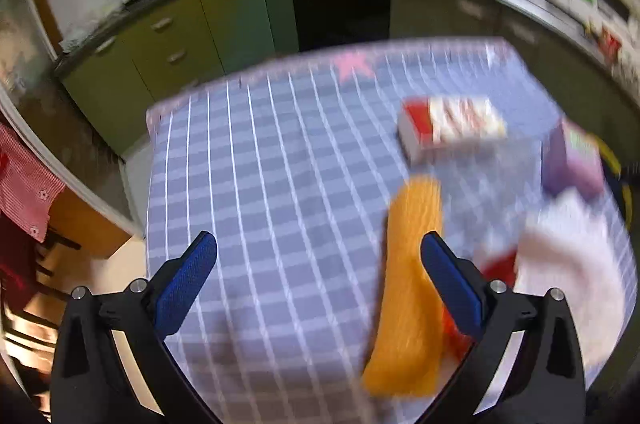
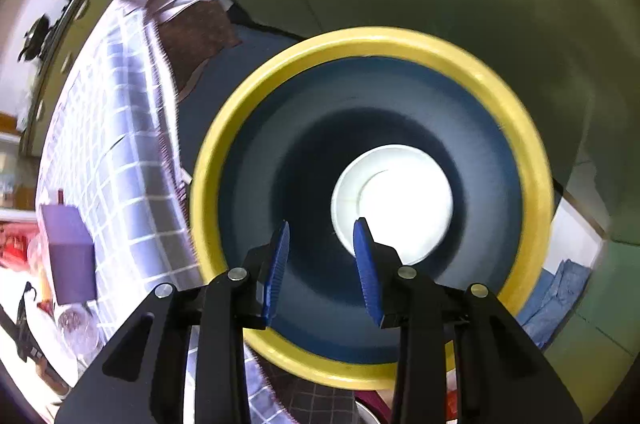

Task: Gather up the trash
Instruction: 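Carry the paper cup into the yellow-rimmed bin and open the right gripper, then grasp the orange foam fruit net with the left gripper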

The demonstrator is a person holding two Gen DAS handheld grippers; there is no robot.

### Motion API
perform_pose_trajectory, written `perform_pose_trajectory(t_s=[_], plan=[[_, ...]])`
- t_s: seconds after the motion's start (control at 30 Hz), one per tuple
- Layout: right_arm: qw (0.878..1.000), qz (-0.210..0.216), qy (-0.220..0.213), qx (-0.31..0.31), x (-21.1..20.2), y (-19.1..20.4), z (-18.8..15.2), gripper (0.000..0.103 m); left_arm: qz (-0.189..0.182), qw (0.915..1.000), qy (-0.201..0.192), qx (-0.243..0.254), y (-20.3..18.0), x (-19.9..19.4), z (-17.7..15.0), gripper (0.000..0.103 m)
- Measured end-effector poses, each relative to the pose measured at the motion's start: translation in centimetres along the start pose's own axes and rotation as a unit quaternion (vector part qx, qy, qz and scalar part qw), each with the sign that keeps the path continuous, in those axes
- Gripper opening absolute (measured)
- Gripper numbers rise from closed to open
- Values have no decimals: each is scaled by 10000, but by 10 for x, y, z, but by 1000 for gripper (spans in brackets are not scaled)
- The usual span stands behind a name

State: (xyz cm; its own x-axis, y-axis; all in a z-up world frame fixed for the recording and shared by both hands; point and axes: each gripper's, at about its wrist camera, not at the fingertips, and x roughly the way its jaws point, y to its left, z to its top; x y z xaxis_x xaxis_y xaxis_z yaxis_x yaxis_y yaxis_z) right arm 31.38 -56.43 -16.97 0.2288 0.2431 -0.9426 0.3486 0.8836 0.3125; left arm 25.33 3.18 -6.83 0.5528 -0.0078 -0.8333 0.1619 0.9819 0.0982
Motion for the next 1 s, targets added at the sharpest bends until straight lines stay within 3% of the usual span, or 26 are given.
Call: perform_pose_trajectory(t_s=[0.3,0.47,0.67,0.77,0.9,1.0], plan=[[9995,212,81,-204,8,25,-12,38,192,9978,525,351,-19,10,-8,88],[9995,210,116,-199,9,16,-19,38,-287,9984,491,18,-12,-2,-4,91],[9995,225,166,-166,12,9,-16,38,-904,9929,752,173,-26,7,-7,91],[9993,232,223,-168,16,6,-18,38,-986,9922,730,213,-27,7,-8,89],[9993,248,248,-157,20,3,-17,38,-1168,9888,904,223,-28,11,-9,55],[9992,274,243,-151,22,1,-17,38,-1175,9869,1063,303,-33,18,-13,41]])
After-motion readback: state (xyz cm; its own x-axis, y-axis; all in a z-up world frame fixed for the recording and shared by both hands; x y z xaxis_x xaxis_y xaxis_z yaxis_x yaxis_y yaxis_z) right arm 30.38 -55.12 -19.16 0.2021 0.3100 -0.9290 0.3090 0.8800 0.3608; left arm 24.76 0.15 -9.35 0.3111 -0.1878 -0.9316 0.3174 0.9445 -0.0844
